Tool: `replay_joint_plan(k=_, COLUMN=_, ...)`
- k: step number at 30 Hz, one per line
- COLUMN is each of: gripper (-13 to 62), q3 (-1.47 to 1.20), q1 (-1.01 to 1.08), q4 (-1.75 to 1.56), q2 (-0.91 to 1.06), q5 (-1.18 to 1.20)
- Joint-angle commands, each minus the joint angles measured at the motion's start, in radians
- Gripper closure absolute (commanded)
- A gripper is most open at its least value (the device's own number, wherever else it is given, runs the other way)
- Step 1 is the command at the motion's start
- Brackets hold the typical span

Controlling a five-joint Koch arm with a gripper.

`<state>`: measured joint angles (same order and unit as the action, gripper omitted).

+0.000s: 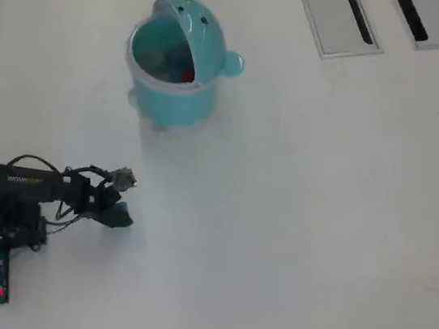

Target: Grasp RGB lego blocks and put them in the bin one by one.

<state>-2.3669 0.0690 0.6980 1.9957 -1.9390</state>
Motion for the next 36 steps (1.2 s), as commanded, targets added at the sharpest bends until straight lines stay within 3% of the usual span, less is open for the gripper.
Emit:
replay_joint_plan(k=1, gripper=15.3, q3=0.015, q1=0.000, q4=-0.014, q2=0.009, q5=-0.011)
replay_joint_plan(k=14, gripper=16.2, q3=-0.071, q1=0.020, q4=-0.204, q2=-0.114, q5=0.006)
replay_joint_plan(k=25, gripper=25.3, q3=-0.103, q1=-0.018, q4=-0.368, q2=-0.202, q5=0.083)
replay_joint_plan(k=36, gripper=34.5, q3=-0.077, q1=-0.172, q4=-0.394, q2=-0.094, q5=0.272)
